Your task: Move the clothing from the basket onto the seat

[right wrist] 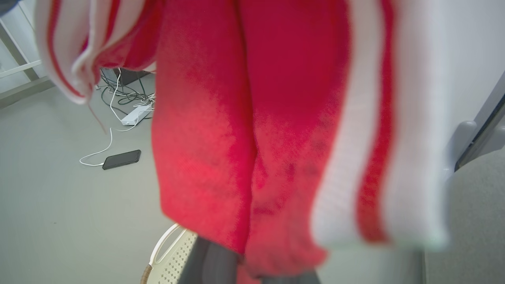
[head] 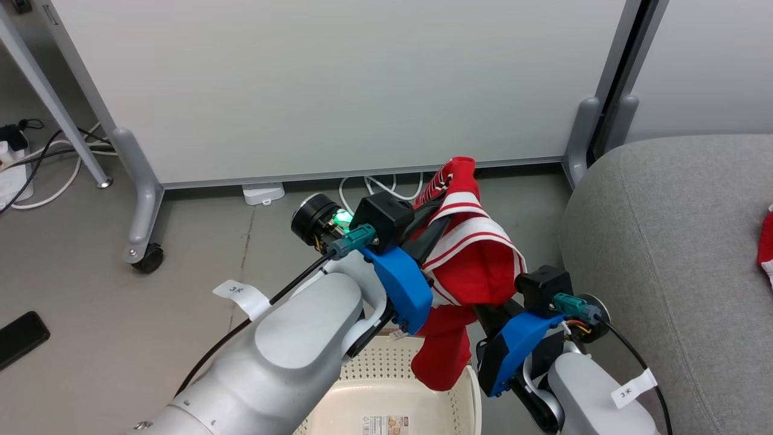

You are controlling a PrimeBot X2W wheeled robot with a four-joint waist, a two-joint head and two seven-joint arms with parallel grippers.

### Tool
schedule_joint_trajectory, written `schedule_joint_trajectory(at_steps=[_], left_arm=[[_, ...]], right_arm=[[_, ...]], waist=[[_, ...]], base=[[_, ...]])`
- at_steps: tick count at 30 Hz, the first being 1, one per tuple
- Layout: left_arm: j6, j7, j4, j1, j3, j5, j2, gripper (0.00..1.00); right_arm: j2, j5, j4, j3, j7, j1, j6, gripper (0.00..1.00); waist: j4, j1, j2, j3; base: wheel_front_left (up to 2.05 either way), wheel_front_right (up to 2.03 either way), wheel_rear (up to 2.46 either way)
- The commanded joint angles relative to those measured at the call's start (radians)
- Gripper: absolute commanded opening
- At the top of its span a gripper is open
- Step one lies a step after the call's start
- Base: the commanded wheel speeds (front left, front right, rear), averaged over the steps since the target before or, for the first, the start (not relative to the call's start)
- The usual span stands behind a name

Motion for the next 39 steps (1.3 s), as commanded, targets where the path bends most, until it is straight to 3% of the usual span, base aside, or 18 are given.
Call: schedule_joint_trajectory(at_steps=[1, 12, 13, 14, 15, 31, 39], left_arm=[[0.0, -0.005, 0.002, -0.009, -0.002, -0.002, 0.003, 0.0], [0.0, -0.008, 0.011, 0.004, -0.006, -0.014, 0.009, 0.0], [0.0, -0.008, 0.011, 0.004, -0.006, -0.015, 0.01, 0.15], [0.0, -0.008, 0.013, 0.005, -0.005, -0.016, 0.011, 0.39], [0.0, -0.008, 0.015, 0.007, -0.004, -0.019, 0.011, 1.0], [0.016, -0.008, 0.022, 0.043, 0.009, -0.017, 0.031, 1.0], [0.063, -0.008, -0.126, 0.17, 0.14, 0.02, 0.096, 1.0]], right_arm=[[-0.001, 0.008, 0.007, 0.003, -0.007, -0.016, 0.0, 0.0], [-0.001, 0.042, 0.073, 0.03, -0.047, -0.047, 0.0, 0.0], [-0.001, 0.044, 0.078, 0.032, -0.049, -0.049, 0.0, 0.0], [-0.001, 0.047, 0.081, 0.033, -0.052, -0.05, 0.0, 0.0], [-0.001, 0.05, 0.084, 0.034, -0.054, -0.051, 0.0, 0.0], [-0.001, 0.06, 0.12, 0.016, -0.077, -0.069, 0.0, 0.0], [-0.001, 0.041, 0.101, -0.025, -0.08, -0.054, 0.0, 0.0]], waist=[[-0.001, -0.0001, -0.0001, -0.001], [-0.016, -0.0001, -0.0001, -0.012], [-0.017, -0.0001, -0.0001, -0.012], [-0.018, -0.0001, -0.0001, -0.012], [-0.019, -0.0001, -0.0001, -0.012], [-0.014, -0.0001, -0.0001, -0.011], [-0.021, -0.0001, -0.0001, -0.001]], base=[[0.0, 0.0, 0.0], [0.0, 0.0, 0.0], [0.0, 0.0, 0.0], [0.0, 0.0, 0.0], [0.0, 0.0, 0.0], [0.0, 0.0, 0.0], [0.0, 0.0, 0.0]])
